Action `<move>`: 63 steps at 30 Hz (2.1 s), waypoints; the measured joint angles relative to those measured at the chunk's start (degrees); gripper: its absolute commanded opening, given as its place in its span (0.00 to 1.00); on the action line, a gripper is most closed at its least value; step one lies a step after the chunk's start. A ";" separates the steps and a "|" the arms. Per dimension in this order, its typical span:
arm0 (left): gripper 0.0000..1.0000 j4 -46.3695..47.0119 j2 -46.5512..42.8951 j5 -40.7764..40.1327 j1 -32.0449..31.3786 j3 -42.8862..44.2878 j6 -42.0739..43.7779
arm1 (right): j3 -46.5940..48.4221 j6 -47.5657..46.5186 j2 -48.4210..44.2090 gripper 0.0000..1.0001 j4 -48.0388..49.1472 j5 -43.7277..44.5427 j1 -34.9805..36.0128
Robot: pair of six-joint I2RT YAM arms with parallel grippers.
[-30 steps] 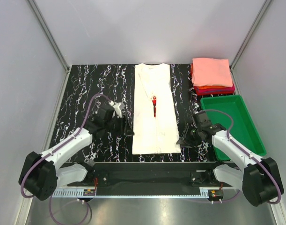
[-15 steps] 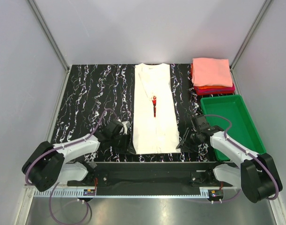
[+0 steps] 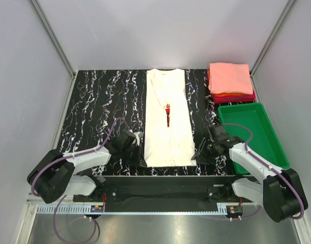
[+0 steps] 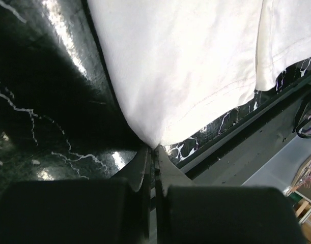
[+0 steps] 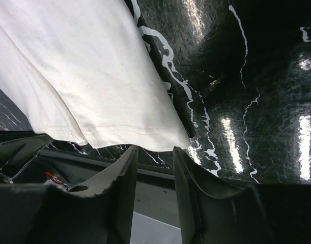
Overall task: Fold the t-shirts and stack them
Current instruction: Fold the tshirt
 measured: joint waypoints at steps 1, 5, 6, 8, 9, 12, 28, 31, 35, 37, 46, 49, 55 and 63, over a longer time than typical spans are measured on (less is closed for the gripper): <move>0.00 -0.20 -0.74 -0.13 0.00 -0.44 -0.20 | 0.07 -0.11 0.00 0.42 0.04 0.04 0.00; 0.00 -4.24 -6.58 -2.27 -0.02 -2.12 -0.24 | 0.28 -0.35 0.74 0.43 -0.22 0.59 0.96; 0.00 -5.84 -8.37 -3.04 -0.04 -2.27 -0.22 | 0.28 -0.04 1.14 0.45 -0.26 1.01 2.03; 0.01 -8.17 -11.37 -4.20 -0.17 -2.36 -0.35 | 0.28 0.55 1.73 0.46 -0.33 1.64 4.76; 0.08 -8.68 -12.22 -4.44 -0.26 -2.36 -0.46 | 0.28 1.33 2.01 0.46 -0.28 2.05 6.75; 0.36 -10.71 -14.03 -5.51 -0.57 -2.36 -0.87 | 0.28 3.67 2.93 0.46 -0.26 3.13 12.24; 0.19 -7.08 -10.84 -5.86 -0.79 -0.09 -2.34 | 7.85 4.42 4.28 0.16 -6.36 10.51 13.94; 0.18 -5.27 -5.84 -5.40 -1.40 0.00 -2.34 | 10.34 3.43 7.23 0.15 -6.12 10.69 13.94; 0.18 -3.34 -3.08 -5.31 -3.19 0.00 -2.82 | 10.64 2.80 11.26 0.14 -5.42 10.69 13.94; 0.20 -2.40 -2.64 -5.44 -4.17 0.00 -3.39 | 10.01 2.78 12.39 0.15 -5.20 10.71 13.94; 0.32 -9.97 -3.78 -9.53 -6.03 4.20 -2.78 | 8.76 1.90 13.60 0.19 -5.46 11.37 13.94; 0.37 -14.19 -6.47 -11.82 -6.08 7.50 -1.70 | 8.98 1.36 13.31 0.27 -6.58 11.80 13.94; 0.33 -11.69 -4.52 -9.03 -6.08 12.35 -0.02 | 11.45 -1.03 12.83 0.29 -8.87 12.87 13.60; 0.42 -9.92 7.50 -5.33 -9.07 17.42 2.27 | 12.46 -3.89 17.22 0.35 -9.14 12.85 12.41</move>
